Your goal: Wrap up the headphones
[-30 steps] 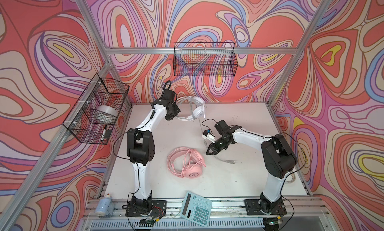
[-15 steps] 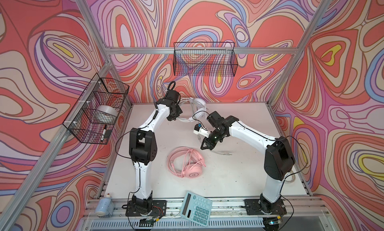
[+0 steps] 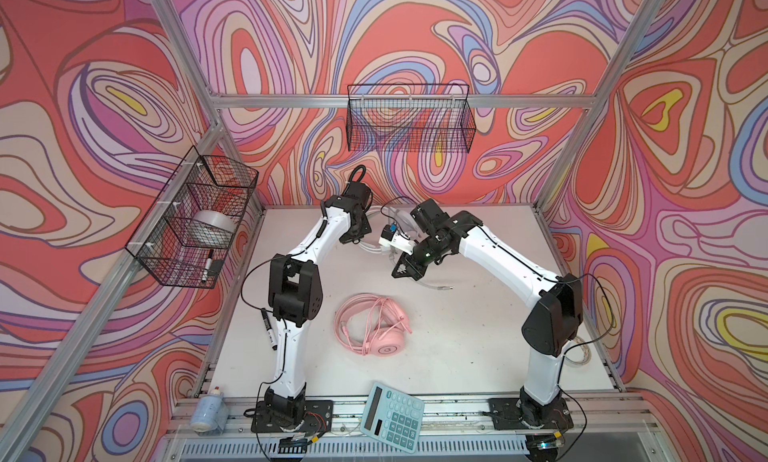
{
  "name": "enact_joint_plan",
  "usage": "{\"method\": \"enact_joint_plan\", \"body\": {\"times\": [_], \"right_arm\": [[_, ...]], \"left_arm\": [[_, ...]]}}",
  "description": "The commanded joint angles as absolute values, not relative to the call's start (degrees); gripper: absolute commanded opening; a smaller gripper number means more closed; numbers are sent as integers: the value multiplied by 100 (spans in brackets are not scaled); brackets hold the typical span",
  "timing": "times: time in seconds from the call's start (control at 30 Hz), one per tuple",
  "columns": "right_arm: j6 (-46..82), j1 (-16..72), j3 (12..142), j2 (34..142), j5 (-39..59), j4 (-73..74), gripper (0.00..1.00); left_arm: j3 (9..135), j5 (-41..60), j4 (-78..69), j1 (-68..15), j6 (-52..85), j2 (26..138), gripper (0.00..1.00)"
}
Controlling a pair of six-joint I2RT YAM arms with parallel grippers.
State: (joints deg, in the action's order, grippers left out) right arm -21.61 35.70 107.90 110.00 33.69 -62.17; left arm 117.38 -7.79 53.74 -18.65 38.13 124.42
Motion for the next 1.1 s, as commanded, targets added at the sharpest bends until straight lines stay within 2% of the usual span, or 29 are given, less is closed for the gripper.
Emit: {"method": "enact_joint_plan", "body": {"times": [0.0, 0.53, 1.07], "right_arm": [[-2402, 3614, 11248, 11243, 3302, -6477, 0], [-2813, 3346, 12643, 11902, 2468, -6843, 0], [-3066, 2935, 12754, 12120, 1074, -5822, 0]], "left_arm": [[11982, -908, 5457, -1908, 3554, 12491, 0], [11945, -692, 5722, -2077, 2420, 12507, 0], [11927, -173, 5695, -2267, 1572, 12380, 0]]}}
